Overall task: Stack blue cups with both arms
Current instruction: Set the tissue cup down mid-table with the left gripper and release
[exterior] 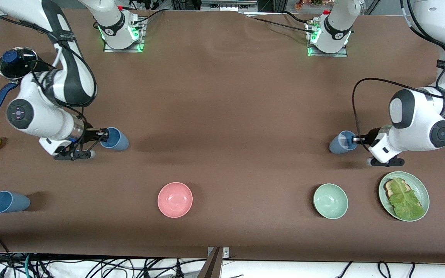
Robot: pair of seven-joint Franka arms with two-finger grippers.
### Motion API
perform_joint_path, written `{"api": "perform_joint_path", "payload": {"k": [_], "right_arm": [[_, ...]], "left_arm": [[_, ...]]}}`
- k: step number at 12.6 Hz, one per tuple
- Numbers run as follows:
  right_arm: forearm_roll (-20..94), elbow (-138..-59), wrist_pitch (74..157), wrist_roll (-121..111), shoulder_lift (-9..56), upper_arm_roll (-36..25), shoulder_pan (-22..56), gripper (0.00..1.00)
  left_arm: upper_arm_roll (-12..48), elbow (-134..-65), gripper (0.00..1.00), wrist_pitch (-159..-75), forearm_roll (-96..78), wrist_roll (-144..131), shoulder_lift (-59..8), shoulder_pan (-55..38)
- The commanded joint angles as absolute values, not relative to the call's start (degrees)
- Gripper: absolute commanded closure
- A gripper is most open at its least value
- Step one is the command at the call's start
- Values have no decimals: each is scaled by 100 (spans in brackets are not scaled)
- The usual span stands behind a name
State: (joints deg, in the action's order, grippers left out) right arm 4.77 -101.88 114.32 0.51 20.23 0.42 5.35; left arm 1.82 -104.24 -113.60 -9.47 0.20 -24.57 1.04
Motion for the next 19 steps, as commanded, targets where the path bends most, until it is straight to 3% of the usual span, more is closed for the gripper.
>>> {"api": "perform_joint_path", "payload": {"k": [1, 5, 7, 10, 11, 12, 14, 16, 19], "right_arm": [[484, -9170, 10646, 88, 2477, 62, 475, 100], [483, -8720, 10266, 88, 2645, 62, 475, 100], [492, -8684, 10257, 88, 2654, 62, 483, 100], [518, -8544, 10196, 131, 2689, 70, 536, 100], [519, -8508, 10152, 288, 2689, 79, 606, 100], [527, -8421, 10134, 438, 2707, 79, 676, 100], [536, -8245, 10064, 737, 2786, 79, 817, 100], [536, -8122, 10063, 1237, 2821, 79, 1114, 100], [536, -7928, 10072, 2447, 2909, 79, 1834, 100]], "left_arm": [[640, -9934, 100, -11214, -1081, -1425, -2531, -498], [677, -8923, 100, -11494, -1072, -3380, -3320, -1852], [668, -8895, 100, -12073, -1055, -3839, -3558, -2362], [659, -8886, 100, -12173, -1002, -3990, -3630, -2496], [659, -8886, 61, -12173, -1002, -3973, -3630, -2470], [633, -8877, 3, -12129, -993, -3981, -3604, -2461], [502, -8712, 0, -11762, -985, -3938, -3368, -2321], [492, -8142, 0, -10745, -984, -3763, -3313, -1927], [483, -8086, 0, -9865, -967, -2536, -3130, -1005]]}}
